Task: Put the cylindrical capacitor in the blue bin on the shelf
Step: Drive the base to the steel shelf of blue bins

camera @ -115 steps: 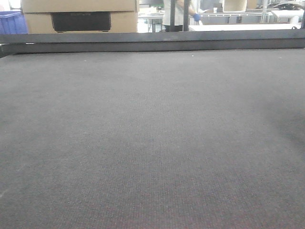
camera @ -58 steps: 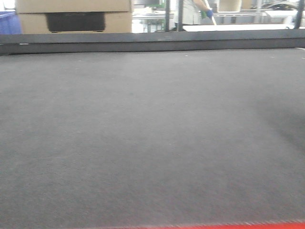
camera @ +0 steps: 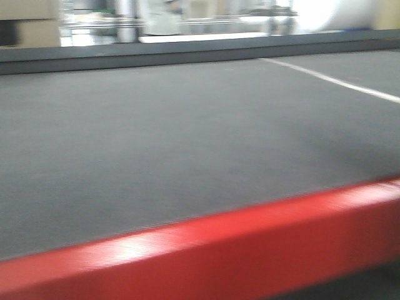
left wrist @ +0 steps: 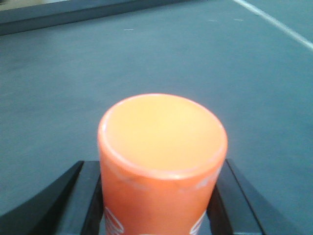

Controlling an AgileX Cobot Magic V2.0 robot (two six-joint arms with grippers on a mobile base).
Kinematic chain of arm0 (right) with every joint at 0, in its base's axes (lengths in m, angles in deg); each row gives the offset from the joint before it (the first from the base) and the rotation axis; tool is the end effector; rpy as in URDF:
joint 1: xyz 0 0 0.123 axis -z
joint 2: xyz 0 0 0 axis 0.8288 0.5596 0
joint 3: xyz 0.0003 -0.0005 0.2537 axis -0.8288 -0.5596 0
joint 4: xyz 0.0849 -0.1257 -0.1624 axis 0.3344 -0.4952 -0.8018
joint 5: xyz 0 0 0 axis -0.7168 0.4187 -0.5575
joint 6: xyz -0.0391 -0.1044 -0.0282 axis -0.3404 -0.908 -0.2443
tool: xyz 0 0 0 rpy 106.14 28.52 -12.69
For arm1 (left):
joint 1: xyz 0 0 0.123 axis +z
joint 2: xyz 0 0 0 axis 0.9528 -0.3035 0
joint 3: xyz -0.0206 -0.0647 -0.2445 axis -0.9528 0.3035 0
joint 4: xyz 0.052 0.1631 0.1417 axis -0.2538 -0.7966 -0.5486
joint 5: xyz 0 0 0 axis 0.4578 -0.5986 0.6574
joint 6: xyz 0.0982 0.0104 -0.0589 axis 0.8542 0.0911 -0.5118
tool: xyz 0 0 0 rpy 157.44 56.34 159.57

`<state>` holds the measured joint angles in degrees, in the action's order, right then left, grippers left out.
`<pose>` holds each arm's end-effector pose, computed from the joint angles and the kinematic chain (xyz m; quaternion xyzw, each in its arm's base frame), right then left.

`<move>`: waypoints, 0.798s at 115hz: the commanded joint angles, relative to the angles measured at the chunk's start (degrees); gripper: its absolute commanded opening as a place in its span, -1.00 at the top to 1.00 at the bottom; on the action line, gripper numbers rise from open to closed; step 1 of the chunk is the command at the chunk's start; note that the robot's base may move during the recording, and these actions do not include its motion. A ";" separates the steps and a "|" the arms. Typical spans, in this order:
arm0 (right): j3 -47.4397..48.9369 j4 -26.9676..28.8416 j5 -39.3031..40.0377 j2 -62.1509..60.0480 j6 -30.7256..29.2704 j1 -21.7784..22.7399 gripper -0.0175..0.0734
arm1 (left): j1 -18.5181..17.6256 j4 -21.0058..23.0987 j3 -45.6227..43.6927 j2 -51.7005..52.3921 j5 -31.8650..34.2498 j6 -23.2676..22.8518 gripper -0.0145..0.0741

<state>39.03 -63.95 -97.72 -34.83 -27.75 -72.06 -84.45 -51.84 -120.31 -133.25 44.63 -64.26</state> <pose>0.1540 0.0510 0.3943 -0.1195 0.8060 0.1107 0.5690 0.1677 -0.0361 0.3919 0.0888 0.8366 -0.0571 0.5376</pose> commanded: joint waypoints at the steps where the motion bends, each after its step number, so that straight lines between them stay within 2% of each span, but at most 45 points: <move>1: -0.12 -0.17 1.35 -0.23 -0.02 0.07 0.97 | -0.41 0.00 -0.04 0.26 0.84 0.00 0.92; 92: -0.12 -0.17 1.35 -0.23 -0.02 0.07 0.97 | -0.41 0.00 -0.04 0.26 0.84 0.00 0.92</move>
<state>39.03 -63.95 -97.72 -34.83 -27.75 -72.06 -84.45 -51.84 -120.31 -133.25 44.63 -64.26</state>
